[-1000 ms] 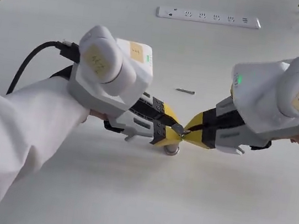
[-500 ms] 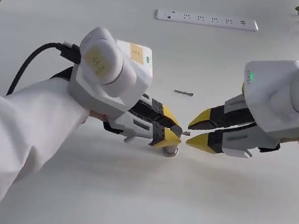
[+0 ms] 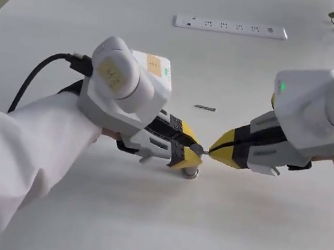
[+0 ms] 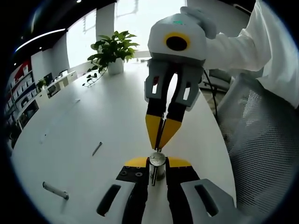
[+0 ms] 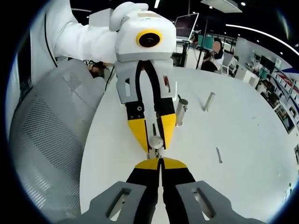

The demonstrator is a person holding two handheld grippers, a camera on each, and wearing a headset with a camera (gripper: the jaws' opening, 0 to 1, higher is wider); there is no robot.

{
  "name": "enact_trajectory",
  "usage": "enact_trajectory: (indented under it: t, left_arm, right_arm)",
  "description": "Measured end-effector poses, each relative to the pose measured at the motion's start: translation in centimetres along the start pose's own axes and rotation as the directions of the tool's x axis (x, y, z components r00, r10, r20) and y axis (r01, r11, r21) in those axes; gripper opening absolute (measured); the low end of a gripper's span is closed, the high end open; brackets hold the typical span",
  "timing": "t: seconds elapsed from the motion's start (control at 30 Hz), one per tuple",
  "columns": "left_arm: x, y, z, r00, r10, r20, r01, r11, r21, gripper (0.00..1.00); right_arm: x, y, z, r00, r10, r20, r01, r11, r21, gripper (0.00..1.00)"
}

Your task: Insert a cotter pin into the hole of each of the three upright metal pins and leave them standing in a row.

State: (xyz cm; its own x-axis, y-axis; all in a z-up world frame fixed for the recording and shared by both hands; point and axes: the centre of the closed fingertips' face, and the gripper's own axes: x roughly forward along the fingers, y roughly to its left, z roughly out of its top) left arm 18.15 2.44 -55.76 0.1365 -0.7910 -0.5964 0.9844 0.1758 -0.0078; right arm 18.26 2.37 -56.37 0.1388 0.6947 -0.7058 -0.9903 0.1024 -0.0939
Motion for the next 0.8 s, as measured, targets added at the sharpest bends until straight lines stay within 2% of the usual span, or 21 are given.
enact_trajectory:
  t: [0.2,0.3,0.43,0.53,0.57,0.6,0.7,0.8]
  left_arm:
    - [-0.4,-0.2,0.8,0.9991,-0.005,0.043,0.005,1.000,-0.013,0.19]
    - [-0.9,-0.4,1.0,0.9985,0.000,0.054,0.001,1.000,-0.025,0.31]
    - [-2.1,-0.9,2.2,0.9919,0.001,0.127,0.008,0.998,-0.070,0.42]
    - [-2.9,-1.5,2.2,0.9891,-0.005,0.147,0.018,0.996,-0.088,0.57]
    - [-3.2,-1.8,2.3,0.9866,-0.013,0.163,0.030,0.994,-0.105,0.60]
    - [-3.7,-1.9,2.8,0.9757,0.005,0.219,0.034,0.984,-0.173,0.63]
    - [-5.0,-2.1,3.3,0.9504,0.035,0.309,0.044,0.968,-0.246,0.74]
    - [-6.2,-2.0,2.6,0.9419,0.075,0.327,0.019,0.961,-0.275,0.80]
  right_arm:
    - [-0.6,-0.3,0.2,0.9996,-0.026,0.014,0.025,0.999,0.024,0.04]
    - [-1.0,-0.3,0.3,0.9988,-0.030,0.040,0.027,0.998,0.056,0.06]
    - [-1.1,-0.1,0.2,0.9972,-0.033,0.068,0.026,0.995,0.098,0.08]
    - [-1.0,0.2,0.6,0.9948,-0.033,0.096,0.021,0.992,0.125,0.09]
    - [-1.0,0.4,0.7,0.9943,-0.030,0.103,0.016,0.991,0.135,0.10]
    - [-0.9,0.5,0.8,0.9933,-0.027,0.112,0.011,0.990,0.143,0.11]
    - [-0.7,0.6,0.9,0.9912,-0.030,0.129,0.009,0.987,0.161,0.14]
    - [-0.4,0.8,1.1,0.9897,-0.034,0.139,0.009,0.985,0.172,0.18]
